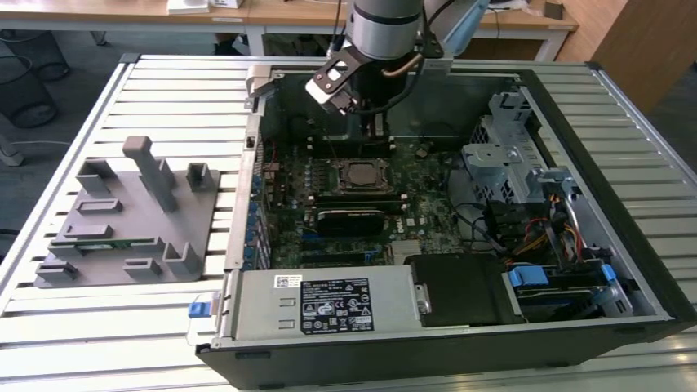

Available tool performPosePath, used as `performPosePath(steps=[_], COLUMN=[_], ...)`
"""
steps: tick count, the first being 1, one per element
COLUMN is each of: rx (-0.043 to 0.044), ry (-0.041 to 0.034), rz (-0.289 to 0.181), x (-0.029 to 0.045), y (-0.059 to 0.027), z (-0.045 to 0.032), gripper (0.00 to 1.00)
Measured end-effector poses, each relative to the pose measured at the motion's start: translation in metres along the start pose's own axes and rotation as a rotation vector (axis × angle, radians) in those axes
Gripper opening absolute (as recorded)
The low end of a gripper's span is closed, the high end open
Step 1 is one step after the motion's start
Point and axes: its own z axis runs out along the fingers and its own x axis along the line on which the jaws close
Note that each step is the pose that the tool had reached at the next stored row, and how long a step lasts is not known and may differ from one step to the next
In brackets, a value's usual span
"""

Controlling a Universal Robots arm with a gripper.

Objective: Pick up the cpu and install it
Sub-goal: 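Install the first cpu locking lever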

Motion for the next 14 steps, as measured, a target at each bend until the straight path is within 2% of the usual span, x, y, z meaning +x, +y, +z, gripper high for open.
performPosePath(steps=[8, 11, 14], rx=[-0.0004, -0.0013, -0.0009], ry=[-0.0014, -0.0018, -0.0022], rz=[0.000, -0.005, -0.054], x=[0.0002, 0.0003, 0.0003], y=[-0.0002, -0.0006, -0.0008], z=[-0.0137, -0.0160, -0.0160], gripper=[0.11, 0.11, 0.11])
